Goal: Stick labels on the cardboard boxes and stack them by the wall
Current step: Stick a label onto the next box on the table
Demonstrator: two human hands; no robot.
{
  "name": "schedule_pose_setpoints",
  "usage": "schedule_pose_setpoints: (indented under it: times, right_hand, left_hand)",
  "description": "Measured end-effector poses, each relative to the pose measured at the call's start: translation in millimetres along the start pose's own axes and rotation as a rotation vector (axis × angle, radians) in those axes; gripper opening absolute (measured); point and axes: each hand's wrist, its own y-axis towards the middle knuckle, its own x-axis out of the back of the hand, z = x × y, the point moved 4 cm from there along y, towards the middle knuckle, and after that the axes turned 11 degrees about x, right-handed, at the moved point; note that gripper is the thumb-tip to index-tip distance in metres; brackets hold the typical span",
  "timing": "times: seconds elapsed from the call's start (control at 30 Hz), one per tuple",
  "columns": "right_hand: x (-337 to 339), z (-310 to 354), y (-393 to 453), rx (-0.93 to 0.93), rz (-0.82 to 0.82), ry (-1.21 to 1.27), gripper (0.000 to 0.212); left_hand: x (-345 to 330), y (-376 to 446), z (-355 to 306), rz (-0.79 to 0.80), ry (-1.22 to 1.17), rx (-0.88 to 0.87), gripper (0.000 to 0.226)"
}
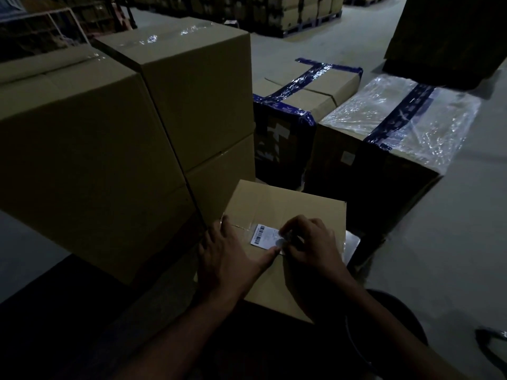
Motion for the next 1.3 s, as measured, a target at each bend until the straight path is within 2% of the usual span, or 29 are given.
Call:
schedule_pose_setpoints:
  times: [0.1,0.5,0.6,0.73,0.83,1.3]
  right_hand:
    - [1,-1,2,0.003,0.008,0.032,0.018]
    - [-1,-4,12,-0.055,0.091,0.107,0.039]
    - [-3,-8,16,-0.074,0.086,0.148,0.034]
    - [-9,-6,18,-0.025,0.097,0.104,0.047]
    - [-9,-5,22,-0.038,0.110,0.098,0.037]
    - [-13,-2,37,-0.086,0.160,0.255,0.036]
  left_hand:
    - [1,-1,-1,-0.005,-0.001,0.000,0.137]
    - [-2,0,1,0.007,-0.008,0.006,0.140]
    - [-1,1,0,-0.002,-0.005,-0.002,0.140]
    - [0,0,1,-0.015,0.007,-0.006,0.139]
    - [0,1,1,-0.001,0.009,-0.010,0.138]
    - [4,-1,-1,-0.024,-0.011,-0.014,0.135]
